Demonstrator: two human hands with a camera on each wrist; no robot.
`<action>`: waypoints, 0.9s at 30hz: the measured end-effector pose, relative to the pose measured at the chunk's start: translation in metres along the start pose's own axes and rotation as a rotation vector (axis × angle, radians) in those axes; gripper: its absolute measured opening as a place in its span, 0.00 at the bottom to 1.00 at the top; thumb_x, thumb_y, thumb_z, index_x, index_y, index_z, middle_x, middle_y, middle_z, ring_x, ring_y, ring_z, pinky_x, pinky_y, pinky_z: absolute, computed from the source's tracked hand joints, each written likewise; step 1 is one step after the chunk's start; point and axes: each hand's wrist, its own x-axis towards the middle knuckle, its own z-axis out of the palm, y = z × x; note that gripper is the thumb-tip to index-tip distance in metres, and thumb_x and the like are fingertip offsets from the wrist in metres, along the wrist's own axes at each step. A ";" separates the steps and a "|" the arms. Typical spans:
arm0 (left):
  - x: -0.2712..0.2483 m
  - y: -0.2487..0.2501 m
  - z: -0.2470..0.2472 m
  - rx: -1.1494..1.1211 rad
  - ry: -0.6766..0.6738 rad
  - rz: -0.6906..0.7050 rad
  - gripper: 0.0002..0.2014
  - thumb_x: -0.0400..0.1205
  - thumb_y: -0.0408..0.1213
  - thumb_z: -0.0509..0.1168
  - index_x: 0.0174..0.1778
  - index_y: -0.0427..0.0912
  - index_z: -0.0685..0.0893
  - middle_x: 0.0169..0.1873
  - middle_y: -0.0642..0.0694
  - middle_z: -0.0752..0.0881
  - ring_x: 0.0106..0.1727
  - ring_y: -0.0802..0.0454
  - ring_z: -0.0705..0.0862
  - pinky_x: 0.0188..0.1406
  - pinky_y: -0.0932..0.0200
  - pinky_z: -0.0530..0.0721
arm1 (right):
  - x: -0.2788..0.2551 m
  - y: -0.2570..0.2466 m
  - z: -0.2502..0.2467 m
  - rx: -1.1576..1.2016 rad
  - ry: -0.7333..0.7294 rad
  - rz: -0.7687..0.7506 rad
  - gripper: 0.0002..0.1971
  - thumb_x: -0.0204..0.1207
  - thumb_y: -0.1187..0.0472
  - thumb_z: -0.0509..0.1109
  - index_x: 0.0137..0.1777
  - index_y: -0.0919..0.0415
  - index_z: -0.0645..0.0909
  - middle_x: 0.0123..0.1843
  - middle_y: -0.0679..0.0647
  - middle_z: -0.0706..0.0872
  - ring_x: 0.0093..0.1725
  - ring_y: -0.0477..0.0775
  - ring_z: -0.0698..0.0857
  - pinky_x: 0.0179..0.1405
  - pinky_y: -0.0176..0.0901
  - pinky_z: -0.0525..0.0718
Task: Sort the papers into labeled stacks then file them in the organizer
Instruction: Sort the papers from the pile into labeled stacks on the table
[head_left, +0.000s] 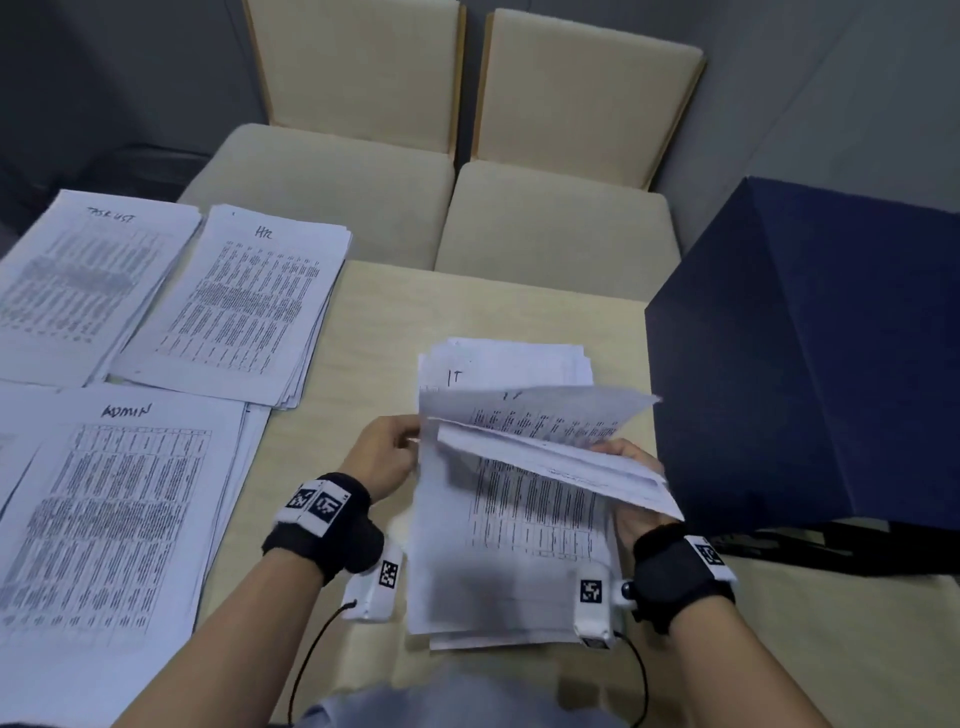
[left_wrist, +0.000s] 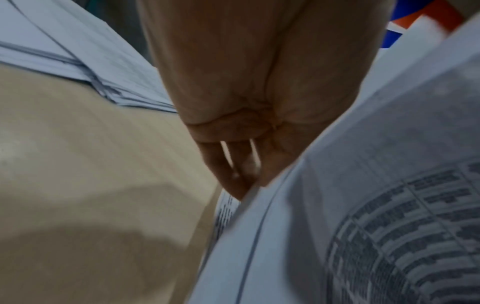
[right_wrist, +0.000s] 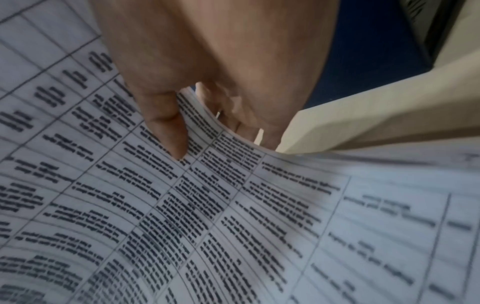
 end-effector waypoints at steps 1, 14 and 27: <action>0.004 -0.002 0.004 0.139 0.141 -0.053 0.13 0.78 0.22 0.62 0.48 0.46 0.84 0.35 0.58 0.86 0.40 0.57 0.85 0.48 0.59 0.84 | -0.001 -0.001 0.000 -0.036 0.014 -0.017 0.15 0.79 0.75 0.62 0.34 0.62 0.83 0.38 0.58 0.88 0.36 0.55 0.87 0.40 0.44 0.87; 0.013 0.008 0.001 0.770 0.250 -0.095 0.21 0.87 0.53 0.55 0.36 0.47 0.84 0.32 0.45 0.83 0.36 0.42 0.82 0.34 0.58 0.73 | -0.002 0.013 -0.019 -0.094 0.048 -0.093 0.13 0.79 0.72 0.64 0.35 0.61 0.81 0.34 0.52 0.84 0.36 0.47 0.81 0.39 0.41 0.79; 0.011 -0.013 0.009 0.244 0.274 -0.184 0.05 0.77 0.32 0.67 0.43 0.49 0.82 0.42 0.51 0.86 0.47 0.47 0.84 0.46 0.59 0.78 | -0.001 0.016 -0.008 0.030 0.052 -0.063 0.05 0.79 0.65 0.67 0.46 0.56 0.82 0.38 0.46 0.90 0.39 0.46 0.85 0.43 0.41 0.85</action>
